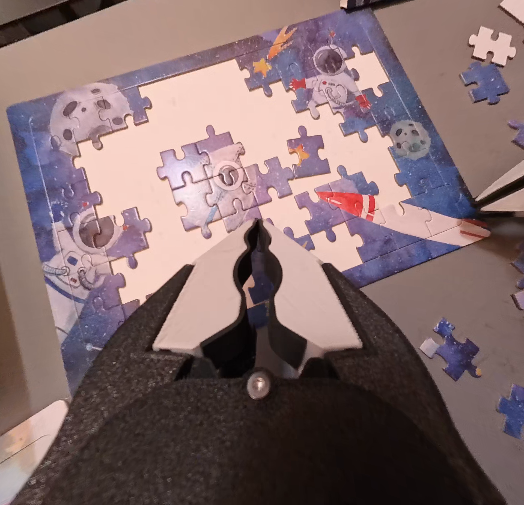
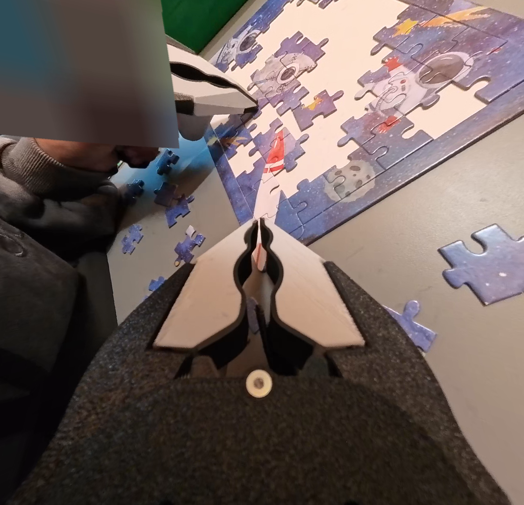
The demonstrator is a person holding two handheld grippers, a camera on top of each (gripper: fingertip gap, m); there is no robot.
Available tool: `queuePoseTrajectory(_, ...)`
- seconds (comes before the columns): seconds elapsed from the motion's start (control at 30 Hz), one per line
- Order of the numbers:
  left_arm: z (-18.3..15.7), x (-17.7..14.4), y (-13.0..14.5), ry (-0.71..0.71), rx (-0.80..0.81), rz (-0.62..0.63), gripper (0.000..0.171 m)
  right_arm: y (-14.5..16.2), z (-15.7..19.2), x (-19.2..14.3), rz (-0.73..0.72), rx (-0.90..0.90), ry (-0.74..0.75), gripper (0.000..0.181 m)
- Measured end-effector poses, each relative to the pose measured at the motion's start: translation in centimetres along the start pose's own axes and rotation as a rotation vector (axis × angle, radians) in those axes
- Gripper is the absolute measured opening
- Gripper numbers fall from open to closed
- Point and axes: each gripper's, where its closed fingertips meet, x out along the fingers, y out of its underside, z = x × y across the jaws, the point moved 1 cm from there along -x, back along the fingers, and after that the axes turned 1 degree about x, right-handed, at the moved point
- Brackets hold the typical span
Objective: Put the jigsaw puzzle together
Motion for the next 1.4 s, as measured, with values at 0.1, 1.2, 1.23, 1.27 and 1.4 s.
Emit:
queuePoseTrajectory(0.1, 0.2, -0.4, 0.1, 0.01, -0.021, 0.002, 0.0, -0.1, -0.2, 0.0, 0.002, -0.004, 0.003, 0.001)
queuePoseTrajectory(1.2, 4.3, -5.6, -2.8, -0.263, 0.02, -0.197, 0.0, -1.2, 6.5, 0.3, -0.037, -0.188, -0.031, 0.006)
queuePoseTrajectory(1.23, 4.4, -5.7, -2.8, -0.271, 0.02, -0.199, 0.0, -1.0, 6.9, 0.7, -0.026, -0.2, -0.036, 0.008)
queuePoseTrajectory(1.27, 4.6, -5.9, -2.8, -0.279, 0.017, -0.202, 0.0, -0.8, 7.1, 0.9, -0.017, -0.215, -0.037, 0.009)
queuePoseTrajectory(1.4, 5.8, -6.2, -2.3, -0.294, -0.01, -0.183, 0.0, -0.4, 7.0, 1.4, 0.007, -0.283, 0.006, 0.013)
